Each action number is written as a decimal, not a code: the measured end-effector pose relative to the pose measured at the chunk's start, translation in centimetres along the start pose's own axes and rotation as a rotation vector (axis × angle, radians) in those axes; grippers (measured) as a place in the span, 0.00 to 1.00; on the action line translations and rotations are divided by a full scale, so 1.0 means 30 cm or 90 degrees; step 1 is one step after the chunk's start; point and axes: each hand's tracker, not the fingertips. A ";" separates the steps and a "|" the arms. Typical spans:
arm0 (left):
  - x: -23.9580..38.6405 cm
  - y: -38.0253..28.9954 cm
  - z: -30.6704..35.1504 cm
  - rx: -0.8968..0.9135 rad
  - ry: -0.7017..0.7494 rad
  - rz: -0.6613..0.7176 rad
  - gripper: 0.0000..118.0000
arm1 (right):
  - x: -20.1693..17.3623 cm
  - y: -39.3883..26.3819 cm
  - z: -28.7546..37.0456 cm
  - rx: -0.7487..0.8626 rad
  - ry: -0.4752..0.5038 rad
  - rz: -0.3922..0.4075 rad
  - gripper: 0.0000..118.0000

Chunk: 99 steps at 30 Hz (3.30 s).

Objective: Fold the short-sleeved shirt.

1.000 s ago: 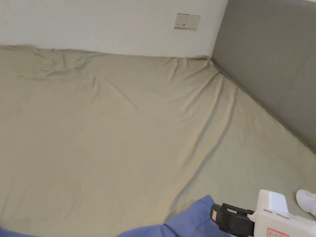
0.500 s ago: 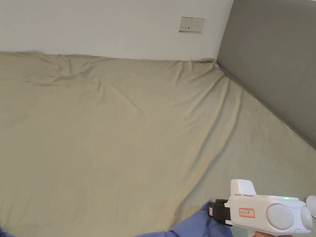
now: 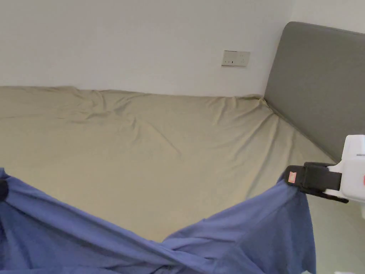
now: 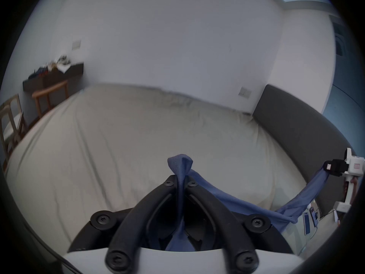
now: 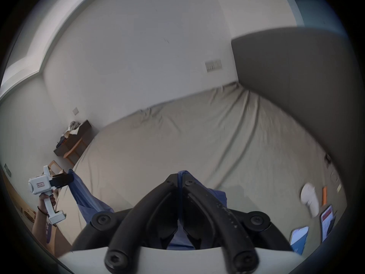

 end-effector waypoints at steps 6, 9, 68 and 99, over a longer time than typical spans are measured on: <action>0.047 0.311 -0.002 0.069 0.015 -0.025 0.03 | -0.057 0.317 -0.069 0.051 -0.009 -0.015 0.05; 0.059 0.458 -0.029 0.112 0.038 -0.017 0.03 | -0.088 0.476 -0.127 0.061 -0.024 -0.027 0.05; -0.148 -0.546 0.428 -0.132 0.088 0.044 0.03 | 0.175 -0.664 0.313 -0.088 0.031 -0.295 0.05; -0.193 -1.006 0.506 -0.279 0.163 0.124 0.05 | 0.280 -1.136 0.356 -0.199 -0.128 -0.319 0.07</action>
